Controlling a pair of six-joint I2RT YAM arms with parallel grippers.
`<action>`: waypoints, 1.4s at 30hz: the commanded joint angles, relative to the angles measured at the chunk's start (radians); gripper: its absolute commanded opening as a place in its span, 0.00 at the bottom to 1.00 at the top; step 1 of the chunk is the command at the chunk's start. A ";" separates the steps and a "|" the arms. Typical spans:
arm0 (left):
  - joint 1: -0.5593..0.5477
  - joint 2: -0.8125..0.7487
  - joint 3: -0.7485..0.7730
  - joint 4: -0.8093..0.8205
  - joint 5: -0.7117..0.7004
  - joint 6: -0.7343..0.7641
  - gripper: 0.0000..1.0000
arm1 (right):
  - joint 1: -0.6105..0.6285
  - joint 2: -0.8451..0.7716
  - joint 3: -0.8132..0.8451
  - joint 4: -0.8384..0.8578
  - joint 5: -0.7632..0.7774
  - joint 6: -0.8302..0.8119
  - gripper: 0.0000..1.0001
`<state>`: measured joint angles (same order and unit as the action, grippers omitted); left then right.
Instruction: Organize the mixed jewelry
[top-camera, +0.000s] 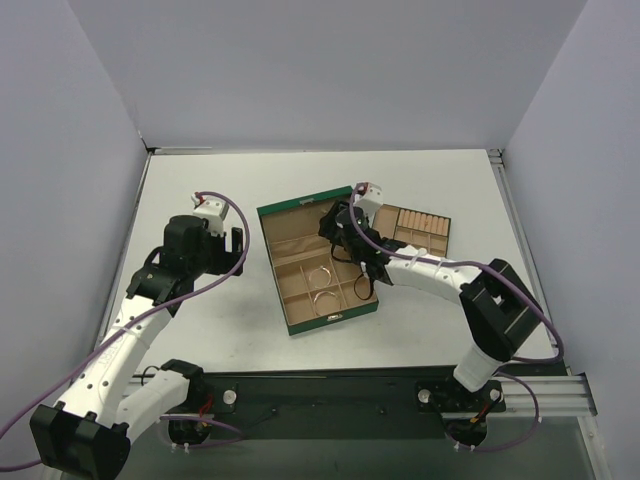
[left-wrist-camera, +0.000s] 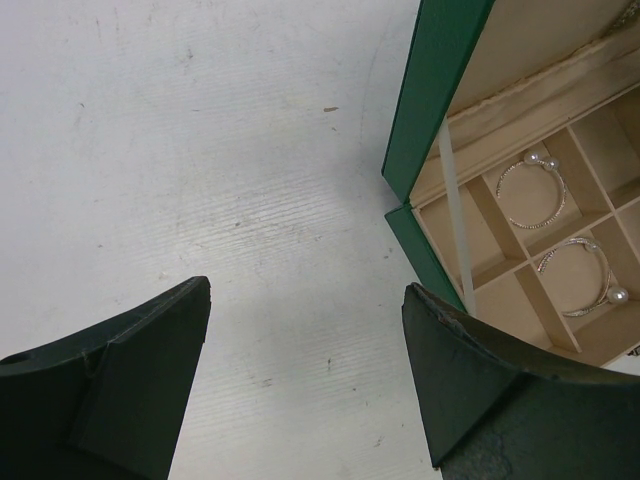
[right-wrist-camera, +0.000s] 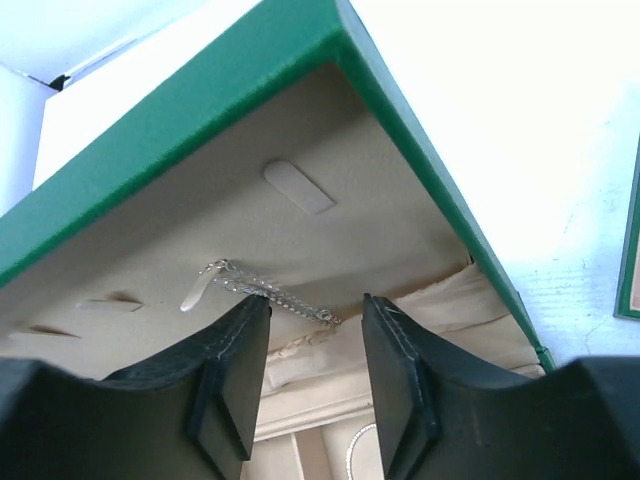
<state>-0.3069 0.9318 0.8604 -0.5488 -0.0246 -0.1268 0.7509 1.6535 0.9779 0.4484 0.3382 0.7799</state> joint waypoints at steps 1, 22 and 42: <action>0.006 0.001 0.006 0.030 0.009 0.007 0.87 | -0.007 -0.096 0.016 0.027 -0.005 -0.047 0.45; 0.012 0.009 0.011 0.032 0.025 0.007 0.87 | -0.812 -0.403 -0.188 -0.473 -0.529 -0.341 0.50; 0.012 0.016 0.009 0.030 0.025 0.009 0.88 | -0.963 0.011 -0.047 -0.468 -0.640 -0.413 0.39</action>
<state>-0.2993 0.9474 0.8604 -0.5491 -0.0128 -0.1265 -0.2115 1.6363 0.8902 -0.0341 -0.3023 0.3878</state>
